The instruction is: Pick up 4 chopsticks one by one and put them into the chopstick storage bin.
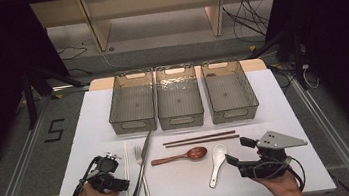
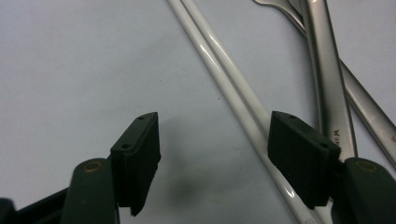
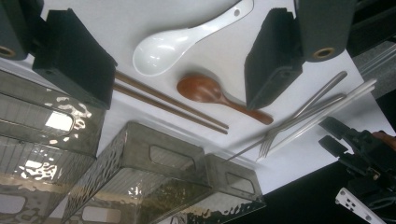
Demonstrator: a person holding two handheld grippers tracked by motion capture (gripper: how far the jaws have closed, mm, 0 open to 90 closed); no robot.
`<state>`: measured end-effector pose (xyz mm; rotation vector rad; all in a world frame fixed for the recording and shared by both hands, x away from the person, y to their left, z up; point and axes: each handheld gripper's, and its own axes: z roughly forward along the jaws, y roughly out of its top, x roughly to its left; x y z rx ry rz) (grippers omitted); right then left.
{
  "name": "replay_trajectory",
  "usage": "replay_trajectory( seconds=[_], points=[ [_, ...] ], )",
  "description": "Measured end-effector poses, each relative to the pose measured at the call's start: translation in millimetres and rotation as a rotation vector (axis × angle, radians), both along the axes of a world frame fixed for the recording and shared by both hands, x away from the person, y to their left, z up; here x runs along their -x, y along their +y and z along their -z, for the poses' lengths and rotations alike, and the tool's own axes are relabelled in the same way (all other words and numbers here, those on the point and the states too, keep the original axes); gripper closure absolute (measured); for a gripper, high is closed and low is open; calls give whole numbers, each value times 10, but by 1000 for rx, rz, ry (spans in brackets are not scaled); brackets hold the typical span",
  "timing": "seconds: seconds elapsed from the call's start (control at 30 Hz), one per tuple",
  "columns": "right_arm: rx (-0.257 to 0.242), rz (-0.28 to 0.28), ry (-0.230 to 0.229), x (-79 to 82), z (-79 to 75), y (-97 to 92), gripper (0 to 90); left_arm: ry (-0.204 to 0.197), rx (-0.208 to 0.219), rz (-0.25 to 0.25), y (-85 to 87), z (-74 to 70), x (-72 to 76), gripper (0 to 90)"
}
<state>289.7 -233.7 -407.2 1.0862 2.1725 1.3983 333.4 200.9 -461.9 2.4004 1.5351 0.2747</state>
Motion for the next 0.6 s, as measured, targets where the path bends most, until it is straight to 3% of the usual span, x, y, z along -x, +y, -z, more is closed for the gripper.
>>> replay_trajectory(
  seconds=[0.27, 0.37, 0.6],
  points=[
    [3, 3, 5, 0, 3, 0, 262, 9, 2, 7, 5, -1, -9, 345],
    [5, 0, 4, -1, 3, 7, 262, 20, -34, 14, -16, 38, -8, 347],
    [6, 0, 6, -5, 4, 2, 263, 28, -46, 29, -7, 40, -11, 404]
  ],
)
